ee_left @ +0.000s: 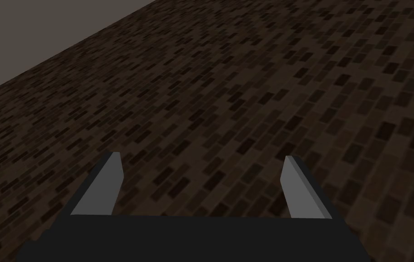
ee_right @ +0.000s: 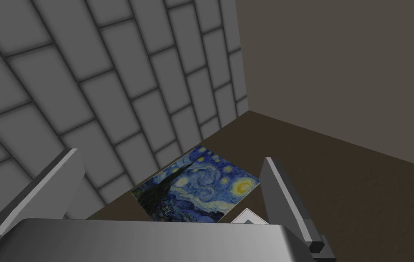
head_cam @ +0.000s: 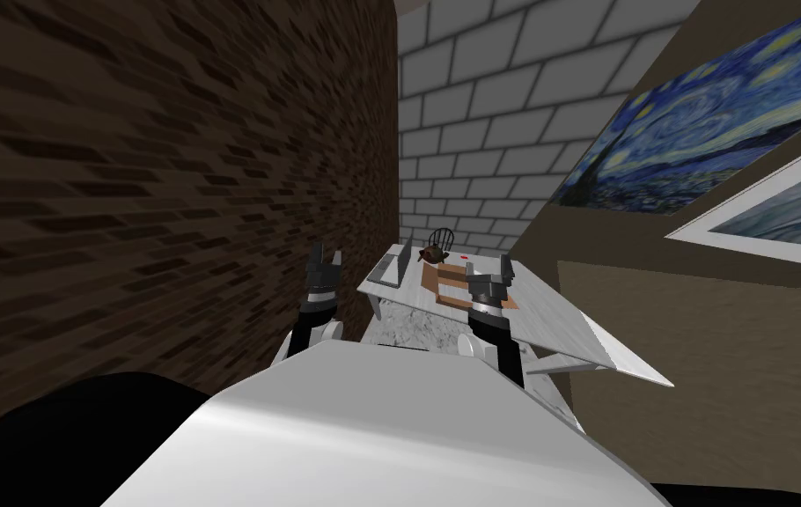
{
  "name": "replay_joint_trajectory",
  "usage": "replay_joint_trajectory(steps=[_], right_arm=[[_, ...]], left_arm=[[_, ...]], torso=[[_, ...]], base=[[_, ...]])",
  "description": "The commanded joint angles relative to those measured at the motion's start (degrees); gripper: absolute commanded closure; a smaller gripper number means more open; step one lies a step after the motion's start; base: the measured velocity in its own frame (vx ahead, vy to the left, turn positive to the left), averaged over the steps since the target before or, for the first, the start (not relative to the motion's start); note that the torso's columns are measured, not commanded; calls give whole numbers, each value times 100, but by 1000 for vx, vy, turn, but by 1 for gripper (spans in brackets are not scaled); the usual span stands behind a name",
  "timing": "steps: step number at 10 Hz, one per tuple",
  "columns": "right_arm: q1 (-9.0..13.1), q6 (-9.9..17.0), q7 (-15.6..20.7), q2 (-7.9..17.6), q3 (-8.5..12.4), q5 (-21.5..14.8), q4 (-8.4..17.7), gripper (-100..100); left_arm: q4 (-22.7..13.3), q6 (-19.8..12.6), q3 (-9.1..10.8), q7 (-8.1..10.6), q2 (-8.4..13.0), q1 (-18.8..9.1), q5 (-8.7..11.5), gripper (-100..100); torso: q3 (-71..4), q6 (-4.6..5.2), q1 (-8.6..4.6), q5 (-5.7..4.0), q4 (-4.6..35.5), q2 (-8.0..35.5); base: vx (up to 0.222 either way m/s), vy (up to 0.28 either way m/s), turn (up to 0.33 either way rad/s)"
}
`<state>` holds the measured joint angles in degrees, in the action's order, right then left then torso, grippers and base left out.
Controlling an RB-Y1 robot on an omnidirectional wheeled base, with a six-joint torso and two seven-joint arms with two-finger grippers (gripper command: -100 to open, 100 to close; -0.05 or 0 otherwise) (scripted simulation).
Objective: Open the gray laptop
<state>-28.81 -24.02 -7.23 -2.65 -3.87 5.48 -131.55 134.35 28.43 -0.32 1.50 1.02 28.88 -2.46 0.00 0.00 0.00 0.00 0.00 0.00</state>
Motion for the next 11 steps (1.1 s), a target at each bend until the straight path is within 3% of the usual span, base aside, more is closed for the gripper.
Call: replay_joint_trajectory(steps=[1, 9, 10, 11], right_arm=[[0, 0, 0, 0, 0, 0, 0, 0], [0, -1, 0, 0, 0, 0, -2, 0], [0, -1, 0, 0, 0, 0, -2, 0], [0, 0, 0, 0, 0, 0, 0, 0]], left_arm=[[0, 0, 0, 0, 0, 0, 0, 0], [2, 1, 0, 0, 0, 0, 0, 0], [10, -66, 17, 16, 186, -8, 6, -100], [17, -133, 35, 32, 319, -15, 11, -100]], torso=[[-467, 0, 0, 0, 235, 232], [-7073, 0, 0, 0, 3537, 3539], [-7919, 0, 0, 0, 3960, 3962], [-8314, 0, 0, 0, 4149, 4154]], base=[[0, 0, 0], [0, 0, 0], [8, -4, -24], [5, -10, -48]])
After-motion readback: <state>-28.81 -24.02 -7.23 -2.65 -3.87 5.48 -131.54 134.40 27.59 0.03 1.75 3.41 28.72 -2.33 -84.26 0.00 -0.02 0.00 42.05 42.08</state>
